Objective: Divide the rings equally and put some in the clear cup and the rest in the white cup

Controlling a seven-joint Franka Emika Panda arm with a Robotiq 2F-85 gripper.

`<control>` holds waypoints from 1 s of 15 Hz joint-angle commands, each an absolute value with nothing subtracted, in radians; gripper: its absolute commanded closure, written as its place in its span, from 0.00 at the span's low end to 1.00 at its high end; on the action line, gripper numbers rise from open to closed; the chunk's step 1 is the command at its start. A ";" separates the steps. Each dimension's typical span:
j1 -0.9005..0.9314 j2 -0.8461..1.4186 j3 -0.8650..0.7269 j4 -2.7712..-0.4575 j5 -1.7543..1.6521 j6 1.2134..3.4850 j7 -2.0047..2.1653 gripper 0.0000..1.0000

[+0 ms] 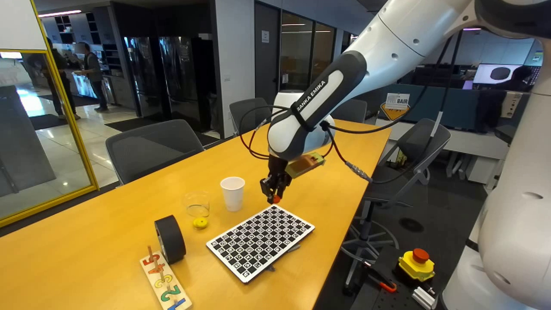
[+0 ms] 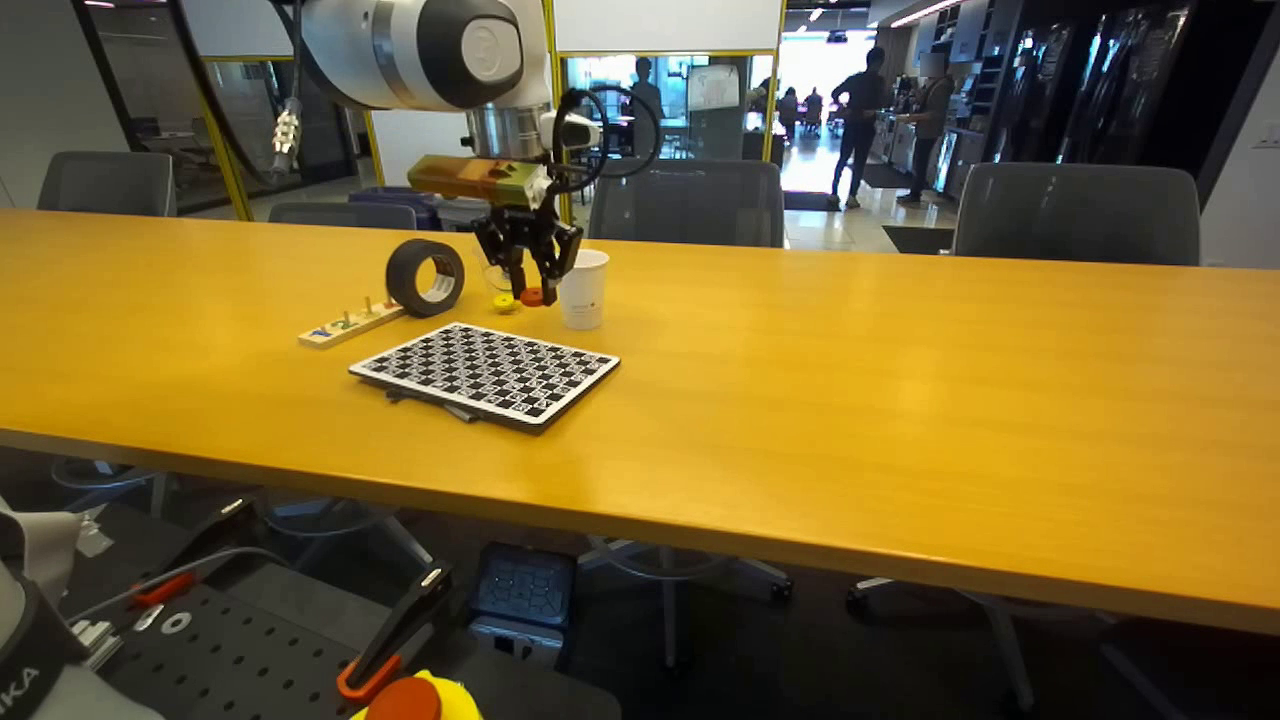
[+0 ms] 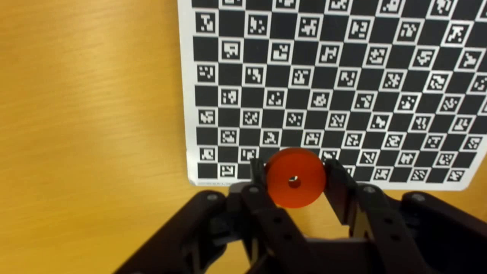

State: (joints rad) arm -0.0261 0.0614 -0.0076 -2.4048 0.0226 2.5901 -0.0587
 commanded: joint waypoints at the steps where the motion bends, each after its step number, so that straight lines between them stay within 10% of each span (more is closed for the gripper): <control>1: -0.008 0.095 0.003 -2.274 0.002 2.533 -0.047 0.78; 15: 0.036 0.389 0.016 -1.854 -0.052 2.418 -0.046 0.78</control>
State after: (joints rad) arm 0.0294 0.3234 0.0177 -1.9638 -0.0332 2.4680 -0.0565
